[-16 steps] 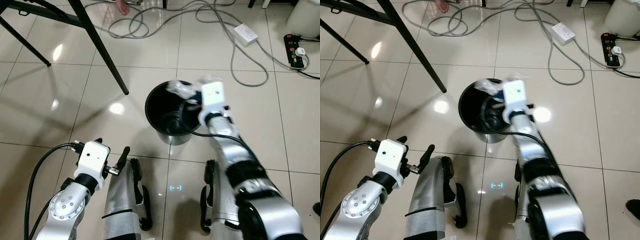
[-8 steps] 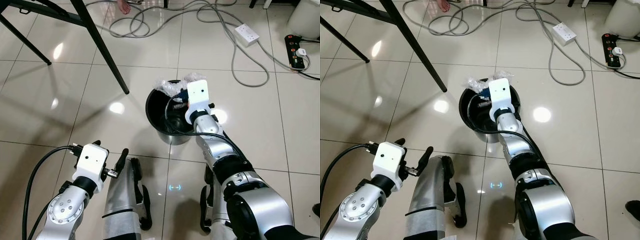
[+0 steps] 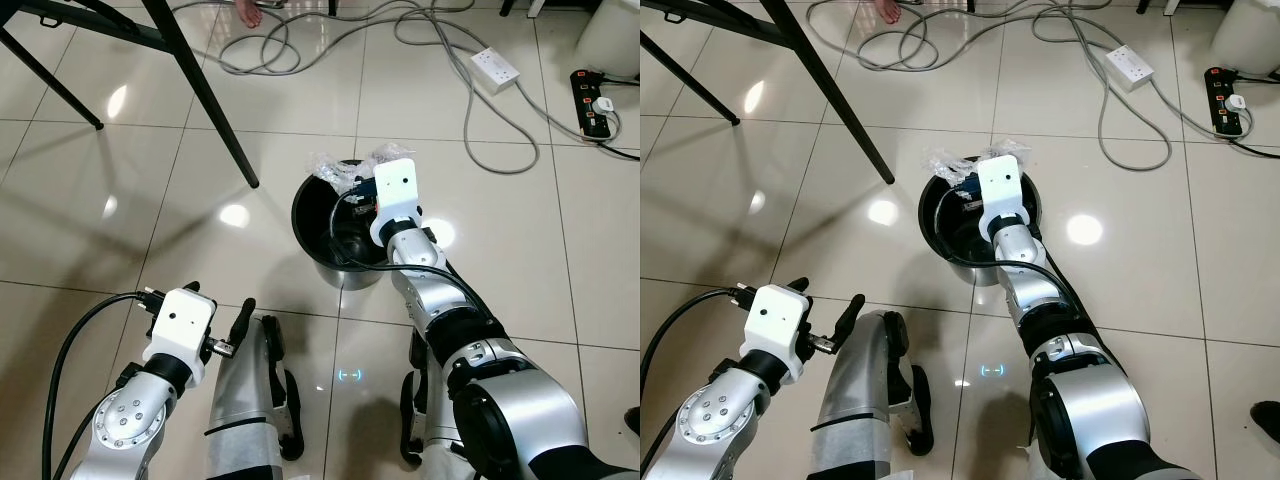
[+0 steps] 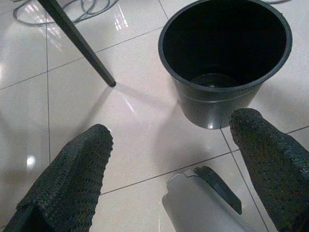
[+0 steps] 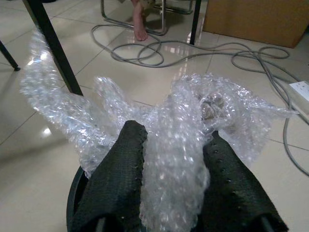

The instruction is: Picking trash to rubbish bin

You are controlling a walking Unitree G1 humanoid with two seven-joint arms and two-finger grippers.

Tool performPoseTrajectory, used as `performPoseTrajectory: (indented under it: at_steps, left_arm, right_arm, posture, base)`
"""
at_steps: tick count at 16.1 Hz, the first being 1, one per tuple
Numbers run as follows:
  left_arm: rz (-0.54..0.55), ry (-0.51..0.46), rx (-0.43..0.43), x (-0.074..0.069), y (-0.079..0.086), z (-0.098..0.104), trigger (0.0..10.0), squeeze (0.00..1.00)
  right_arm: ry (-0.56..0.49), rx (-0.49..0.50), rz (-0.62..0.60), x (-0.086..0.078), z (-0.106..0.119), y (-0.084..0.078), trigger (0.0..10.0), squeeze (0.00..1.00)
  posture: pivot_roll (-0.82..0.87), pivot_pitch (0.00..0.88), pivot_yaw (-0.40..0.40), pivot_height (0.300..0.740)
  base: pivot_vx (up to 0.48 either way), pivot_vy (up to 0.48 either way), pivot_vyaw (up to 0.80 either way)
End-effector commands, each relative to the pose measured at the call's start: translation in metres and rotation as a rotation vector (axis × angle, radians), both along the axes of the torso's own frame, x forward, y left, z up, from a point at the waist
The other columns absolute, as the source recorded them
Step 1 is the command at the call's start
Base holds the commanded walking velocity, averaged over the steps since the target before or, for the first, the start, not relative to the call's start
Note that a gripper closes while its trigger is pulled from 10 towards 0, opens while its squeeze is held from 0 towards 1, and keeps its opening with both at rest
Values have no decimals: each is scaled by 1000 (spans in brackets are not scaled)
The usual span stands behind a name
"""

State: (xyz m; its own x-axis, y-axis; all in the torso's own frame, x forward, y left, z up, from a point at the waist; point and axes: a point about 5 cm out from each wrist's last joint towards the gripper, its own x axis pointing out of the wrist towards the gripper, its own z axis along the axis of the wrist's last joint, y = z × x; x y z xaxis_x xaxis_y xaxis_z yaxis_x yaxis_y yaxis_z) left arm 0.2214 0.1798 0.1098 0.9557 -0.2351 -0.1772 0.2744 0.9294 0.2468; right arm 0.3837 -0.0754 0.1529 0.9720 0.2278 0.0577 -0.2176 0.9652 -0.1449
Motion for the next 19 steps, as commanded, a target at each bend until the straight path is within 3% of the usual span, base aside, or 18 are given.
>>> performPoseTrajectory:
  at_steps: [1, 19]
  left_arm:
    - [31, 25, 29, -6, 7, -4, 10000, 0]
    - [31, 17, 25, -2, 3, -5, 10000, 0]
  right_arm:
    - [14, 3, 7, -2, -5, 3, 10000, 1000]
    - [-11, -15, 0, -1, -4, -4, 10000, 1000]
  posture:
    - [153, 406, 98, 562]
    - [144, 400, 93, 562]
  base:
    - [0, 0, 0]
    - [0, 0, 0]
